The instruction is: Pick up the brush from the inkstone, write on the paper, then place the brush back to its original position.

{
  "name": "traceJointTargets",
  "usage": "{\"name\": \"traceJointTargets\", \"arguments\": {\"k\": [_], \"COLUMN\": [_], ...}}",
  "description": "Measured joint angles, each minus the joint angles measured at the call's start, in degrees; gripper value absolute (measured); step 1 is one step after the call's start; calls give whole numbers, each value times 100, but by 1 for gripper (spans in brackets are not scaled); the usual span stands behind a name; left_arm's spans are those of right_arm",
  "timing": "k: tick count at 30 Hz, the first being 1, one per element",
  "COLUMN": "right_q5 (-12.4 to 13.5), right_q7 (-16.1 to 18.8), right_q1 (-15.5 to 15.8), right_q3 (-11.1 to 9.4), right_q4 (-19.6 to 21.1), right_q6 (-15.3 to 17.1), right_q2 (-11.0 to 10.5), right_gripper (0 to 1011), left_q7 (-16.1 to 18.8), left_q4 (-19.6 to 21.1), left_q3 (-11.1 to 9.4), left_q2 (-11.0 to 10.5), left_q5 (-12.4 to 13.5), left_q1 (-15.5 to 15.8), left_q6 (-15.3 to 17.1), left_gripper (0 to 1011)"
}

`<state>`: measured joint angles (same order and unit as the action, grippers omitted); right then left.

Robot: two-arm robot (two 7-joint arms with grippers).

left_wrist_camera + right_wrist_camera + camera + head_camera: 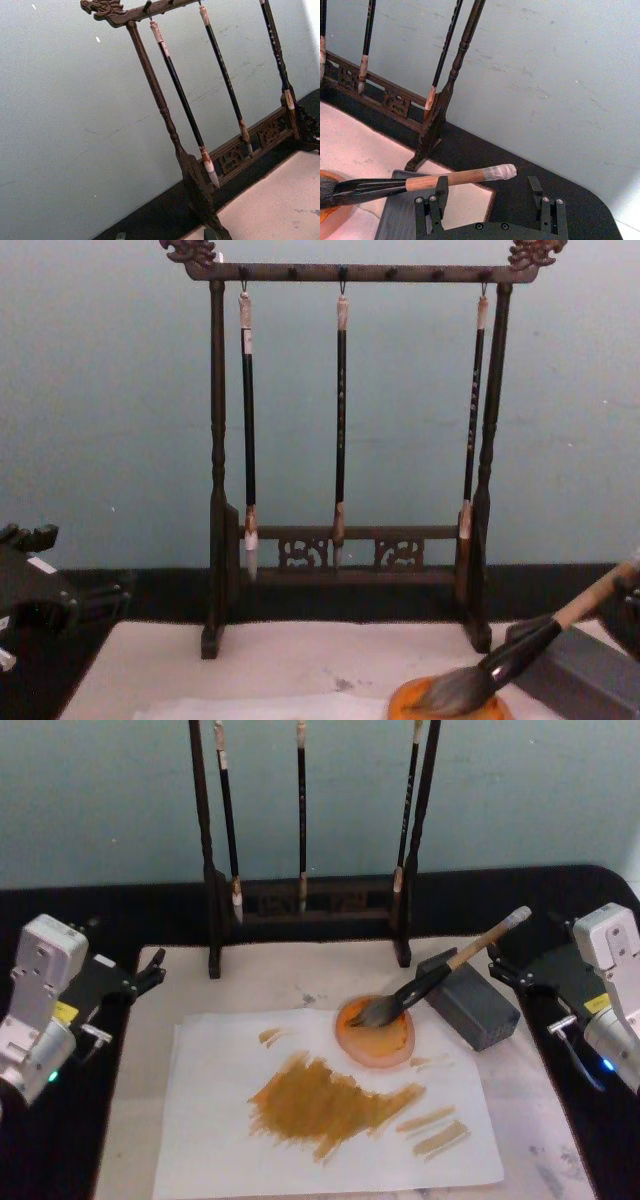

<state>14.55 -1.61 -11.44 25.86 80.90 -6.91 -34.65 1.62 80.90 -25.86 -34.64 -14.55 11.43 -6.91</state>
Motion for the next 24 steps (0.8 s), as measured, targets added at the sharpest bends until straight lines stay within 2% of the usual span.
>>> {"name": "traceJointTargets", "arguments": {"k": [24], "right_q5": [0], "right_q7": [-1], "right_q1": [0], "right_q3": [0], "right_q4": [0], "right_q6": [0], "right_q2": [0], "right_gripper": [1000], "left_q7": [0], "left_q4": [0], "left_q3": [0], "left_q2": [0], "left_q5": [0], "left_q1": [0], "left_q6": [0], "left_gripper": [1010]}}
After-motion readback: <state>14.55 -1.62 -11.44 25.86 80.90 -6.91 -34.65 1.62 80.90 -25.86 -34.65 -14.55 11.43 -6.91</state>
